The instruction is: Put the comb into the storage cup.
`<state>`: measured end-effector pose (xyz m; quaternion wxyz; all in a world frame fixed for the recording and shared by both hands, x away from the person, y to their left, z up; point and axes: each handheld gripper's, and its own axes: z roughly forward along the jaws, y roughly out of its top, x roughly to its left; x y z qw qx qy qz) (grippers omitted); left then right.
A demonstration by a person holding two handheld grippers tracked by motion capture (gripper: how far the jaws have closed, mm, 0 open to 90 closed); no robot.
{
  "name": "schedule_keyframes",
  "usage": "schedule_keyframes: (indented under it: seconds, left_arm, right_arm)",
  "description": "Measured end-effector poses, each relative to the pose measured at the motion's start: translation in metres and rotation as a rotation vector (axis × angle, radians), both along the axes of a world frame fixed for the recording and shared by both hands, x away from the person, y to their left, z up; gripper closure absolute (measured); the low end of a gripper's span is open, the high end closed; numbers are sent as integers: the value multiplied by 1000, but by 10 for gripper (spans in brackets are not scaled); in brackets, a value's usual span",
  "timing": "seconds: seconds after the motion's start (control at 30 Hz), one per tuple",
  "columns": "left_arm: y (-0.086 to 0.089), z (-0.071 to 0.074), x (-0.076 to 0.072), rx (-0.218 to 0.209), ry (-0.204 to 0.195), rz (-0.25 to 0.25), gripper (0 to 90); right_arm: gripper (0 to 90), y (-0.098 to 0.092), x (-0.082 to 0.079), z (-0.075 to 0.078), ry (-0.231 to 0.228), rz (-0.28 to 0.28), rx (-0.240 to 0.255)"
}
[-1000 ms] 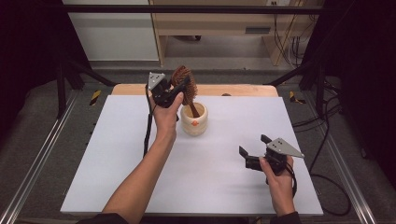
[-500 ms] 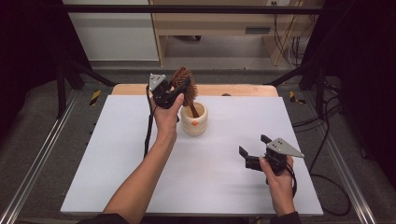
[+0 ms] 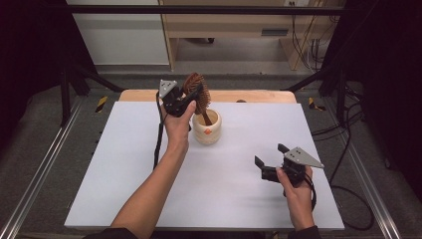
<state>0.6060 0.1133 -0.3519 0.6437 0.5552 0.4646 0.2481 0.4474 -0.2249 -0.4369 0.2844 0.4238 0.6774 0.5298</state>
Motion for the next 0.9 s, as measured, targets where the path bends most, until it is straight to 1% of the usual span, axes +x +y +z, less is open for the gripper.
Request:
schedule_keyframes:
  seconds: [0.9]
  left_arm:
    - [3,-9,1,-22,19,5,506]
  right_arm:
    - [39,1,0,0,2,4,-1]
